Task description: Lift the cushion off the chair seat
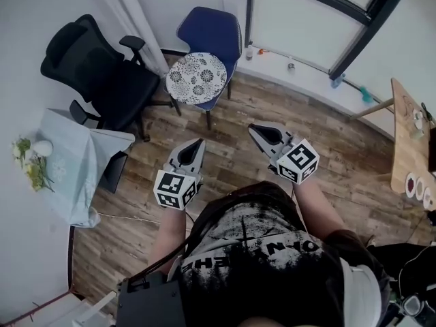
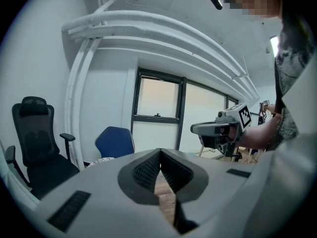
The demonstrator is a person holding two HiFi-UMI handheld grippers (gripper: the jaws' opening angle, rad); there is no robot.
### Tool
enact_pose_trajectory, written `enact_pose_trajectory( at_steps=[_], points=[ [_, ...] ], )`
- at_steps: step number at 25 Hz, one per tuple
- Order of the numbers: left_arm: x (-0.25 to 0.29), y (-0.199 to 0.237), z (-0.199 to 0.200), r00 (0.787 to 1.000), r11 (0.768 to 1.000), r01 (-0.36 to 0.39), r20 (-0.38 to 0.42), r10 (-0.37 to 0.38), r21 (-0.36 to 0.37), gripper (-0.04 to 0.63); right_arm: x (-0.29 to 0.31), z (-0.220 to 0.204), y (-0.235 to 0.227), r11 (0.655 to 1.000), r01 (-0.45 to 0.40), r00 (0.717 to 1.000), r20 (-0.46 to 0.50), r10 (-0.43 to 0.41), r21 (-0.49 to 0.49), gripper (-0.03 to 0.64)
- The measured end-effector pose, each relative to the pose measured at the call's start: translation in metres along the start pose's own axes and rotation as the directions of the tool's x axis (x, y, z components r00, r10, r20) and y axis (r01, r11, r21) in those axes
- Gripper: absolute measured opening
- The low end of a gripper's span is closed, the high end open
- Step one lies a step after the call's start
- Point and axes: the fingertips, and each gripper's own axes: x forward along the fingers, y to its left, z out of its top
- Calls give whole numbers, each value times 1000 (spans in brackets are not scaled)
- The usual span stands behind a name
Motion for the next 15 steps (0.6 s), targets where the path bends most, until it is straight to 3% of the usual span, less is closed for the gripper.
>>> enact_pose_trajectory(
  at_steps=[7,15],
  points=[
    [-1,22,-7,1000,999,-28,5,28,-36,14,24,-9,-8,999,-21,999,-29,22,46,18],
    [10,65,-9,996,993,-92,-4,92,-73,14,59,-10,-23,997,-68,996,-62,70,26,18]
  ],
)
